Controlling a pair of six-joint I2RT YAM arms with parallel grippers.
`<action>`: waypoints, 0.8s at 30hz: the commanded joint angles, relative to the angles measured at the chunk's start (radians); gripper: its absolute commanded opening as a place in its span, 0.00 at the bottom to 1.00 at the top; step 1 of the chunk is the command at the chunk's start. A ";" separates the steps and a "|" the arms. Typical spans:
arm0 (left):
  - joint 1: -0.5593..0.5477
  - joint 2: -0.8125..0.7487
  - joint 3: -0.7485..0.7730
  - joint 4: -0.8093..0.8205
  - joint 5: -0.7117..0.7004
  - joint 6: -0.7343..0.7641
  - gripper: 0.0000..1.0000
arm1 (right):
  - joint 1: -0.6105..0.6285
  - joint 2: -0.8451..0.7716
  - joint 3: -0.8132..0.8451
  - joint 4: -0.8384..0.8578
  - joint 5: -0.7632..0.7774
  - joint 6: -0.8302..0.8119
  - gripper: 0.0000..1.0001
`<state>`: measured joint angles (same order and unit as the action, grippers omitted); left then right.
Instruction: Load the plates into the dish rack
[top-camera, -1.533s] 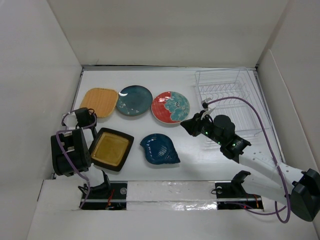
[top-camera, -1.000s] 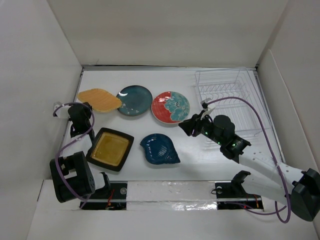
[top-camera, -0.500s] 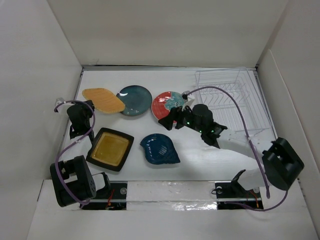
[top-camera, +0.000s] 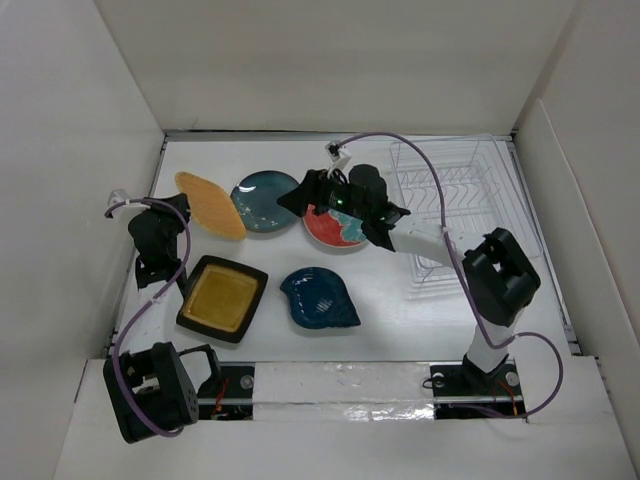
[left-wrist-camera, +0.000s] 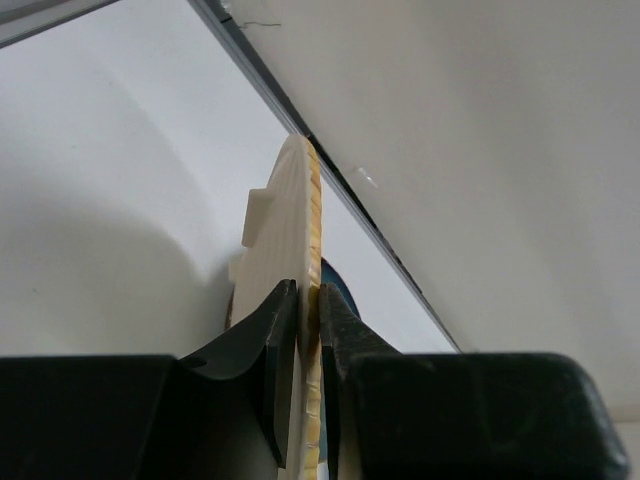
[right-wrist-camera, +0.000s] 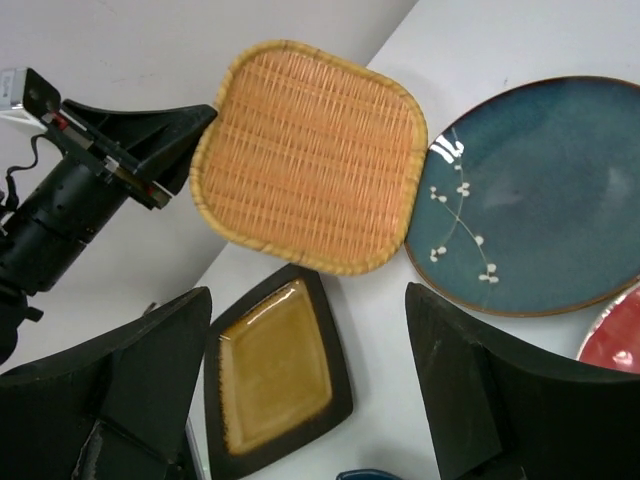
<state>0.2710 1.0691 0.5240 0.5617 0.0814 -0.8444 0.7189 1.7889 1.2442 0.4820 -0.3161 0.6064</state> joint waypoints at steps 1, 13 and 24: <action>-0.007 -0.064 0.053 0.106 0.050 -0.004 0.00 | -0.019 0.073 0.046 0.073 -0.095 0.045 0.84; -0.035 -0.106 0.047 0.089 0.103 -0.015 0.00 | -0.010 0.213 0.135 0.118 -0.179 0.102 0.85; -0.035 -0.095 -0.042 0.098 0.152 -0.062 0.00 | 0.077 0.262 0.193 0.069 -0.150 0.058 0.86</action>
<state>0.2420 0.9955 0.4927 0.5724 0.1970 -0.8848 0.7567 2.0281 1.3823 0.5247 -0.4595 0.6849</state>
